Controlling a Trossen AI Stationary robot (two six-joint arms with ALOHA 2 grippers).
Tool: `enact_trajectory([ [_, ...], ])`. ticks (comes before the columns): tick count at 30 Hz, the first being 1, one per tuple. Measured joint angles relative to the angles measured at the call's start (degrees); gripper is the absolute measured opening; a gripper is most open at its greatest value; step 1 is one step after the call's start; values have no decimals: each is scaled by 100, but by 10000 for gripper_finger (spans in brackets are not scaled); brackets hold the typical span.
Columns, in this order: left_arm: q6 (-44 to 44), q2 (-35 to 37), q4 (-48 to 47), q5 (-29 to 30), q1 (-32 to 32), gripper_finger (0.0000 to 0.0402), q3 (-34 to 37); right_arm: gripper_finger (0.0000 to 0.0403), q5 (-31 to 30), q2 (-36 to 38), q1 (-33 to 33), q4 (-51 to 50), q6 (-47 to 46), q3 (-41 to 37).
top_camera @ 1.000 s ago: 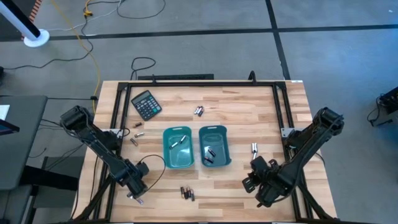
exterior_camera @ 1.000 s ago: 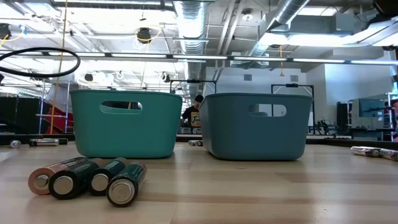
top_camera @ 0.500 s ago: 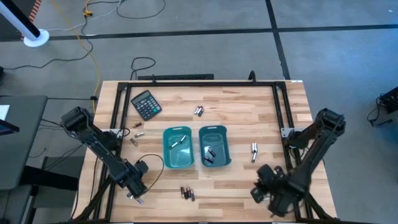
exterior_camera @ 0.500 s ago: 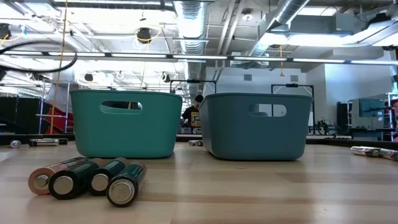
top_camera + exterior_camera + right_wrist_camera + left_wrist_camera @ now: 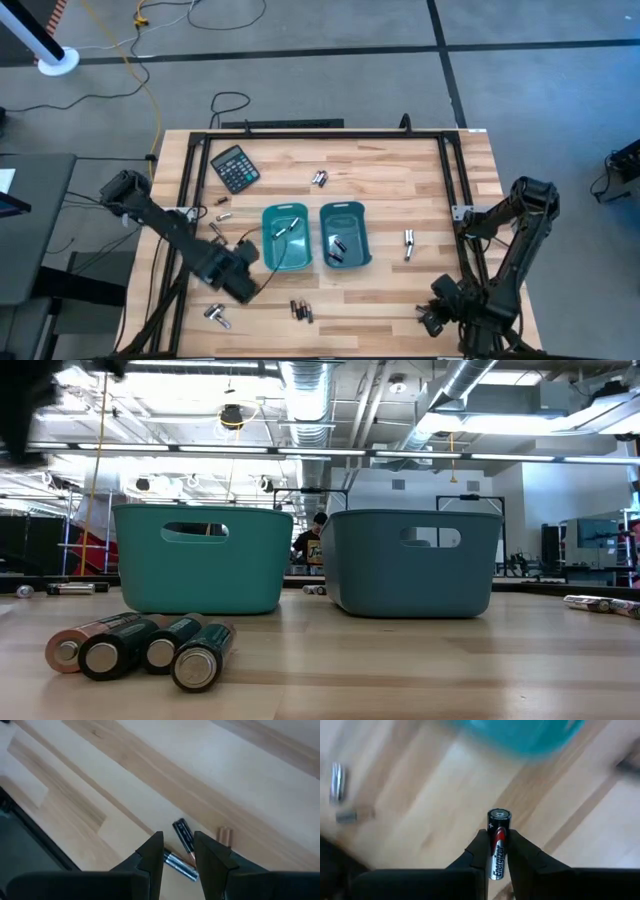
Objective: Sort batteries
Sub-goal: Put the silver battery into the green bin
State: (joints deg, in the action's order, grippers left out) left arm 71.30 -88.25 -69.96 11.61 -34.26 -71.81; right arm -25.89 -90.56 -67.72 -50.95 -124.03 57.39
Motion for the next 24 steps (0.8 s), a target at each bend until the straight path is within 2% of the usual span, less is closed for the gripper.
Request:
enact_trajectory([
  [6, -1651, 4, 303, 395, 1195, 36, -574, 125, -7, 0, 168, 122, 1, -69],
  [11, -3074, -130, 1205, 373, 2189, 36, -579, 125, -15, 0, 313, 207, 3, -69],
  [14, -3693, -408, 1453, 105, 2630, 36, -579, 125, -15, 0, 374, 231, -1, -69],
  [19, -4430, -1157, 1635, -431, 3038, 36, -577, 125, -13, 2, 523, 291, -3, -69],
  [24, -4871, -1758, 2019, -736, 3106, 36, -575, 125, -15, 2, 682, 416, -1, -69],
])
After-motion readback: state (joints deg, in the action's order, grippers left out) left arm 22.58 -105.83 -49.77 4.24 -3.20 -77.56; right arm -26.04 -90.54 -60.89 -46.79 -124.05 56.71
